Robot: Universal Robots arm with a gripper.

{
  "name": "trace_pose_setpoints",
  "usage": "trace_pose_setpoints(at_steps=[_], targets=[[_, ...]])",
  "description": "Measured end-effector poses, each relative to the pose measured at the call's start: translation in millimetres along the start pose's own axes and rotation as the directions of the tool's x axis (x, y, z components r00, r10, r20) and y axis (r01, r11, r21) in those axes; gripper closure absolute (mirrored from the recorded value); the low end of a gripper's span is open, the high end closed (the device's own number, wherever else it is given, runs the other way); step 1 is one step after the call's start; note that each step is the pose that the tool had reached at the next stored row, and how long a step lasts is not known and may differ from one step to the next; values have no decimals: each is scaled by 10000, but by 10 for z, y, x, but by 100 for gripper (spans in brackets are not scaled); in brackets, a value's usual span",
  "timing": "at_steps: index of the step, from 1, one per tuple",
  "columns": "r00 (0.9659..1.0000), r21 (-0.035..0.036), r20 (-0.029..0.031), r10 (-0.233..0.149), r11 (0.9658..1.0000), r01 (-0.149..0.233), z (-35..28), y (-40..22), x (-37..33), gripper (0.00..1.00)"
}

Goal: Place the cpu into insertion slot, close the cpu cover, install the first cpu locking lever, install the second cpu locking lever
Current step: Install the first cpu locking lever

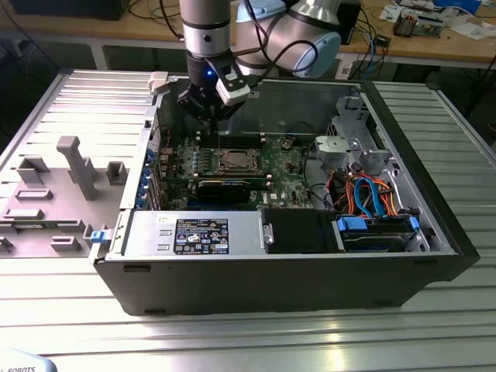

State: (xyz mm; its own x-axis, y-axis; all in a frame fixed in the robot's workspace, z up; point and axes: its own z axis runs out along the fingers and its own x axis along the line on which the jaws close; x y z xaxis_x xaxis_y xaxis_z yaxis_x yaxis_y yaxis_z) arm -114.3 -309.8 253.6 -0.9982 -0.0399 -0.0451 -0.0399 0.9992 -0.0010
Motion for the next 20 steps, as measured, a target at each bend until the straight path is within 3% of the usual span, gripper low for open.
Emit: trace_pose_setpoints(at_steps=[5, 20], targets=[[10000, 1, -1, 0, 10000, 0, 5, -4, -106, 89], [10000, -16, 2, -3, 10000, 3, 8, -6, -132, 89]])
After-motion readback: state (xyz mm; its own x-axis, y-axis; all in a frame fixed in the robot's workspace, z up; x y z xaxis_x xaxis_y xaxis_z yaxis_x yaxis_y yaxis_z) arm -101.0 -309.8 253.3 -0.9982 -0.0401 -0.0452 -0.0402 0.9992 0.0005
